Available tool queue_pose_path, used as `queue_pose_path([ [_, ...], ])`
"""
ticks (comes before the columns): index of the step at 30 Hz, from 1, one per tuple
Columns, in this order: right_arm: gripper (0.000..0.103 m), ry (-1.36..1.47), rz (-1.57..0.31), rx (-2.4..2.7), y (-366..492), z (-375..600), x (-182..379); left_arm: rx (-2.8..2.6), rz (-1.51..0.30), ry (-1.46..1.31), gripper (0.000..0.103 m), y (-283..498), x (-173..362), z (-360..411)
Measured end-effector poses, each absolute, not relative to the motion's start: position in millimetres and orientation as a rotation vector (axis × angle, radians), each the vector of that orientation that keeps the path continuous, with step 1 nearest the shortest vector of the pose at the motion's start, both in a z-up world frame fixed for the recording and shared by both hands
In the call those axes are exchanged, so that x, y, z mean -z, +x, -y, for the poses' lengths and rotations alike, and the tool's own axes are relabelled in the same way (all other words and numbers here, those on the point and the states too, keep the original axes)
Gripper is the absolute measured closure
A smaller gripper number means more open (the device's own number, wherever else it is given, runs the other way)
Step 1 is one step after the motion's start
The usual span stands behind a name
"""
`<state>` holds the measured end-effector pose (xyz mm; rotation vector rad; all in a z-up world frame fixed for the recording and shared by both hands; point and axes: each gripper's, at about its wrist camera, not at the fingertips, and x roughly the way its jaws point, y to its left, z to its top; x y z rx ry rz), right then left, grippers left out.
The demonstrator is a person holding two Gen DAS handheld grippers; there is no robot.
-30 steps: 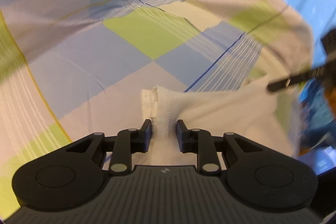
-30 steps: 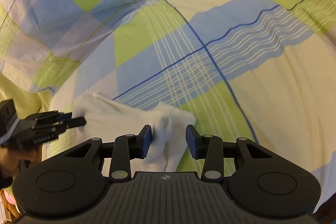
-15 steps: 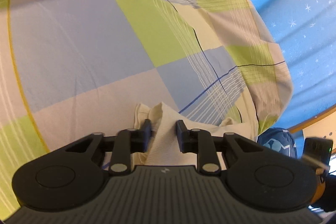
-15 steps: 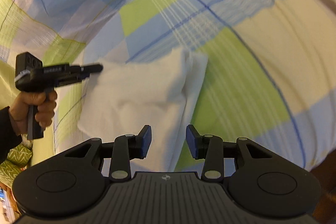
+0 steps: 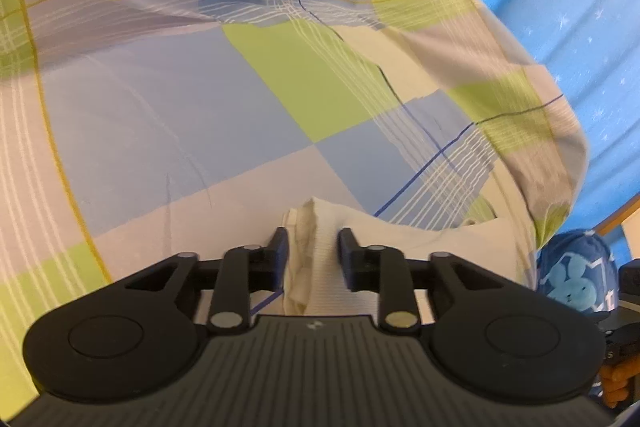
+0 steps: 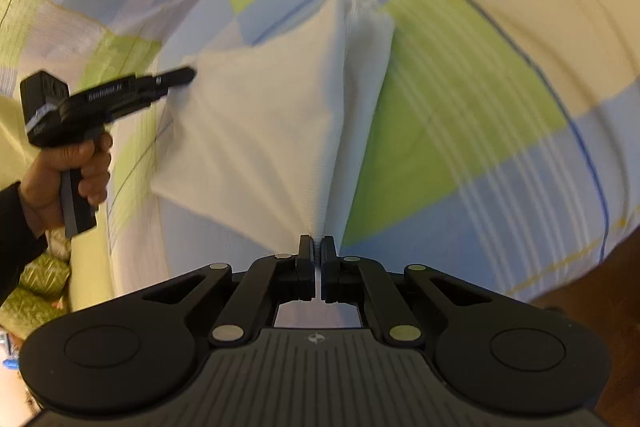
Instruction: Fold clothes
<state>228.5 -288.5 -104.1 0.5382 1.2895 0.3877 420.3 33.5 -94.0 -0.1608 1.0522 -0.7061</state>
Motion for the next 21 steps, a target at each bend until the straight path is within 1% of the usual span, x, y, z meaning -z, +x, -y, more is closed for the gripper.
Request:
queue_pose_path([
  [2, 0.1, 0.51, -1.267, -0.399, 234, 288, 96, 0.69, -1.051, -0.148, 0.072, 416, 90, -36],
  [3, 0.097, 0.501, -1.25, -0.401, 237, 288, 92, 0.678, -1.047, -0.145, 0.072, 413, 87, -39],
  [4, 0.089, 0.494, -1.225, -0.396, 242, 290, 88, 0.663, -1.04, -0.145, 0.072, 410, 84, -40],
  [6, 0.083, 0.484, -1.165, -0.375, 251, 295, 79, 0.635, -1.013, -0.127, 0.072, 399, 77, -47],
  [8, 0.07, 0.476, -1.11, -0.354, 263, 301, 76, 0.632, -0.985, -0.104, 0.072, 388, 70, -50],
  [10, 0.065, 0.461, -1.069, -0.324, 278, 304, 77, 0.648, -0.961, -0.089, 0.072, 377, 65, -50],
  [11, 0.064, 0.452, -1.046, -0.31, 285, 305, 78, 0.666, -0.955, -0.078, 0.072, 372, 64, -48],
  [13, 0.064, 0.452, -1.027, -0.308, 299, 309, 86, 0.709, -0.95, -0.039, 0.072, 362, 63, -40],
  [14, 0.073, 0.456, -1.021, -0.31, 307, 310, 90, 0.718, -0.949, -0.016, 0.072, 357, 64, -36],
  [15, 0.088, 0.453, -1.018, -0.306, 312, 312, 93, 0.726, -0.954, 0.0, 0.073, 353, 67, -33],
  [16, 0.096, 0.445, -1.014, -0.281, 316, 314, 95, 0.726, -0.96, 0.016, 0.073, 350, 70, -31],
  [19, 0.096, 0.472, -1.018, -0.202, 319, 324, 99, 0.708, -0.972, 0.072, 0.074, 340, 81, -26],
  [21, 0.093, 0.486, -1.023, -0.2, 318, 325, 105, 0.694, -0.96, 0.097, 0.074, 332, 89, -27],
])
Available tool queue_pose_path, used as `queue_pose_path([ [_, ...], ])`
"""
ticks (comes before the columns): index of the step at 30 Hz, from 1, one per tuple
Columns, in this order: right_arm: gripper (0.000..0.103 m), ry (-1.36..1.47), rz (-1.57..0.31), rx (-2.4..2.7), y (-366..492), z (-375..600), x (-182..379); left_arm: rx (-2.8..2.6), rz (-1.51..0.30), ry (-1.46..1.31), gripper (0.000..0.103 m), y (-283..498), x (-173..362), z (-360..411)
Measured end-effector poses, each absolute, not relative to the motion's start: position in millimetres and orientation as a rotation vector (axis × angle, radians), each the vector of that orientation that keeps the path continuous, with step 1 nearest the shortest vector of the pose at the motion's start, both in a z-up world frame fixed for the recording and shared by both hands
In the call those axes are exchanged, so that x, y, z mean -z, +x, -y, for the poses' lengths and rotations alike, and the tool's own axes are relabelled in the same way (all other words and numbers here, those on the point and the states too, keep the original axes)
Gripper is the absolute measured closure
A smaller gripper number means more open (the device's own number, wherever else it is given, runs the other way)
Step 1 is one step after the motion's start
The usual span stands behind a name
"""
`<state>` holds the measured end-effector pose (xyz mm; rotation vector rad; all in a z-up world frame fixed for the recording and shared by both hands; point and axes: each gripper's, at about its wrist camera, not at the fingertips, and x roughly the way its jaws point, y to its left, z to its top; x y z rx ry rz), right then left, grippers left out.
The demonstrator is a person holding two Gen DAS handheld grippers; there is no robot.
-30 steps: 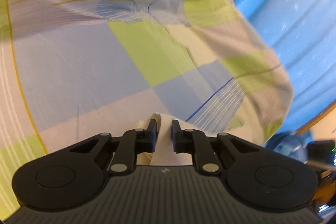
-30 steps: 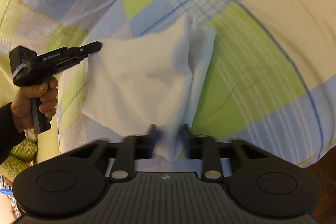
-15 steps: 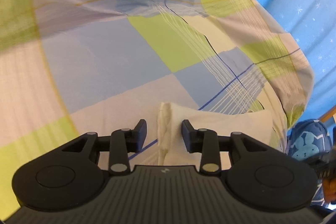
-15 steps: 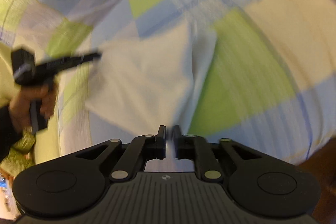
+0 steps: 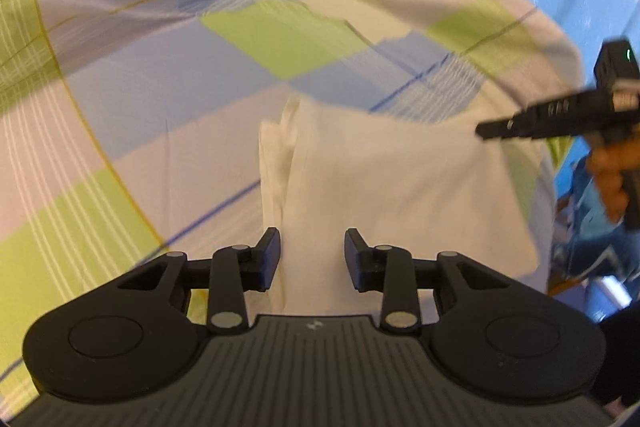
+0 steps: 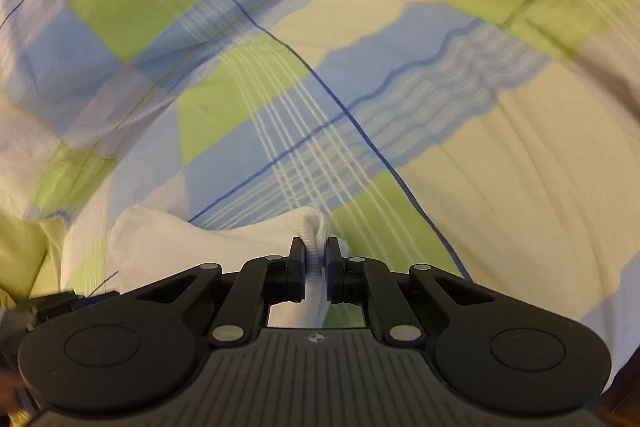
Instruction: Fold clothes
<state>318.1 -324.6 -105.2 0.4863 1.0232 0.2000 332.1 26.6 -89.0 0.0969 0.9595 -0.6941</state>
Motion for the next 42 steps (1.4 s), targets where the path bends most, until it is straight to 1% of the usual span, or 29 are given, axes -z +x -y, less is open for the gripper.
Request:
queue_pose_path([
  [1, 0.085, 0.484, -1.021, -0.207, 317, 323, 108, 0.691, -0.946, 0.094, 0.074, 329, 91, -28],
  [2, 0.074, 0.488, -1.013, -0.206, 316, 323, 111, 0.687, -0.931, 0.09, 0.074, 325, 92, -30],
  [3, 0.069, 0.498, -1.001, -0.197, 315, 324, 114, 0.681, -0.918, 0.09, 0.074, 322, 92, -31],
  [7, 0.068, 0.522, -0.907, -0.166, 299, 324, 117, 0.627, -0.89, 0.028, 0.074, 311, 94, -43],
  [10, 0.067, 0.506, -0.839, -0.175, 290, 319, 121, 0.631, -0.873, 0.012, 0.083, 300, 94, -47],
  [13, 0.065, 0.474, -0.753, -0.188, 282, 315, 126, 0.64, -0.834, 0.062, 0.083, 290, 97, -43],
  [15, 0.065, 0.454, -0.696, -0.199, 276, 313, 130, 0.636, -0.799, 0.086, 0.095, 285, 98, -41],
  [16, 0.065, 0.441, -0.667, -0.204, 272, 312, 133, 0.633, -0.783, 0.089, 0.098, 283, 98, -42],
  [19, 0.065, 0.421, -0.591, -0.215, 260, 310, 139, 0.6, -0.737, 0.118, 0.098, 269, 100, -44],
  [23, 0.06, 0.517, -0.544, -0.22, 249, 312, 139, 0.555, -0.707, 0.122, 0.098, 258, 102, -43],
  [29, 0.056, 0.337, -0.485, -0.2, 206, 302, 115, 0.408, -0.74, 0.199, 0.097, 237, 85, -26],
  [32, 0.056, 0.313, -0.458, -0.221, 174, 308, 104, 0.397, -0.718, 0.33, 0.095, 208, 67, -14],
  [35, 0.052, 0.262, -0.433, -0.302, 138, 302, 90, 0.418, -0.707, 0.453, 0.093, 180, 53, -5],
  [36, 0.052, 0.208, -0.433, -0.342, 128, 294, 87, 0.418, -0.695, 0.504, 0.089, 171, 50, 0],
  [38, 0.052, 0.068, -0.452, -0.416, 111, 274, 86, 0.42, -0.668, 0.598, 0.076, 157, 48, 8],
  [40, 0.053, -0.088, -0.46, -0.476, 95, 253, 85, 0.437, -0.631, 0.687, 0.068, 146, 49, 17],
  [42, 0.054, -0.27, -0.463, -0.494, 91, 229, 85, 0.456, -0.584, 0.785, 0.065, 138, 56, 26],
])
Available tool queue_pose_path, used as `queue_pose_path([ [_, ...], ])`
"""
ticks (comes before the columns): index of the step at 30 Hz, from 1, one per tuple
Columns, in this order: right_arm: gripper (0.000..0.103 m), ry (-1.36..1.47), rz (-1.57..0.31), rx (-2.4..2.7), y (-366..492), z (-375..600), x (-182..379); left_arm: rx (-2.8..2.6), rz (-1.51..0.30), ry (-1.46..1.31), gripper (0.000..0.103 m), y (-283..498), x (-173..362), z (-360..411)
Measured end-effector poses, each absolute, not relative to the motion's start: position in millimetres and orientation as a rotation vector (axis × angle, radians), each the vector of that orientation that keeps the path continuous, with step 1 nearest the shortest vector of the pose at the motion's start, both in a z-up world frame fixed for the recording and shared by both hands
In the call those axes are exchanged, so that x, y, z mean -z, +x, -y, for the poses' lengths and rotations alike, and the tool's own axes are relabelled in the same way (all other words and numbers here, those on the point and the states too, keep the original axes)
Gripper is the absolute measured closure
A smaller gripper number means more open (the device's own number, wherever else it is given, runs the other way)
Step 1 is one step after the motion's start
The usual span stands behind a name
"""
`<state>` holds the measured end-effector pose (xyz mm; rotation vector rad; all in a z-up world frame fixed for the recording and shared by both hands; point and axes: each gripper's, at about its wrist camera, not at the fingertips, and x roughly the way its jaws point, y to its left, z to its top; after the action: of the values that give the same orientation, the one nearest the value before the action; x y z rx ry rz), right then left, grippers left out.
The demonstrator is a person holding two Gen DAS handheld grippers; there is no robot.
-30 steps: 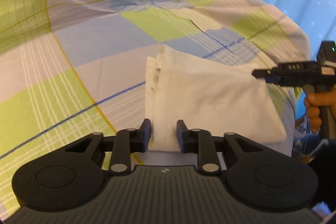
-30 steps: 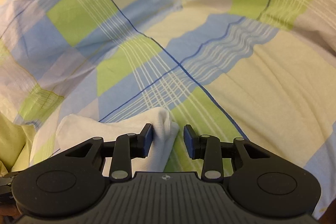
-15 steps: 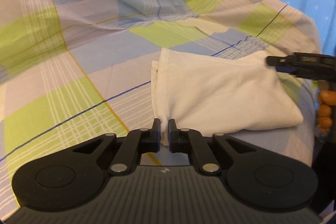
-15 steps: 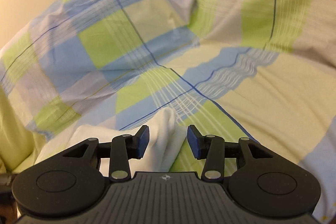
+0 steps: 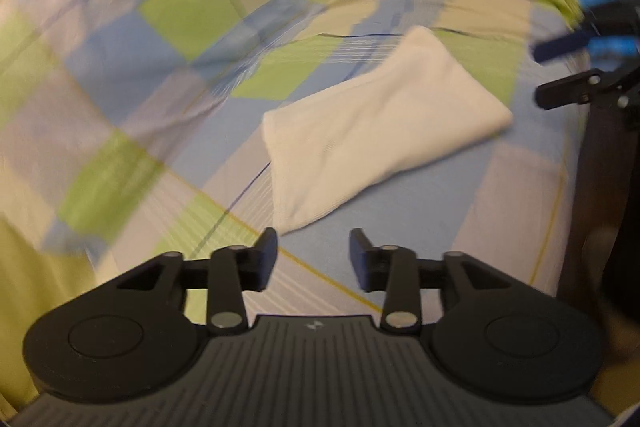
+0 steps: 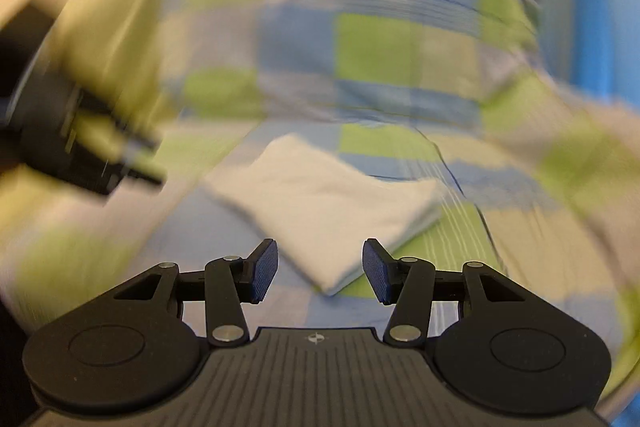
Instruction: Fold clothes
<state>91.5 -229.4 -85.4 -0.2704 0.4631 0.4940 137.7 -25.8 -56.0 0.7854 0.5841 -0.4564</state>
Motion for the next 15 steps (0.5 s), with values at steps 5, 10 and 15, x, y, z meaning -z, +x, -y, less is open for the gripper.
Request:
queue_pose_path([
  [5, 0.059, -0.712, -0.563, -0.518, 116, 180, 107, 0.534, -0.44, 1.042, 0.054, 133, 90, 48],
  [10, 0.06, -0.975, -0.49, -0.514, 126, 161, 133, 0.631, -0.311, 1.217, 0.048, 147, 128, 63],
  [15, 0.071, -1.06, -0.455, -0.505, 148, 173, 137, 0.658, -0.189, 1.316, 0.048, 172, 141, 74],
])
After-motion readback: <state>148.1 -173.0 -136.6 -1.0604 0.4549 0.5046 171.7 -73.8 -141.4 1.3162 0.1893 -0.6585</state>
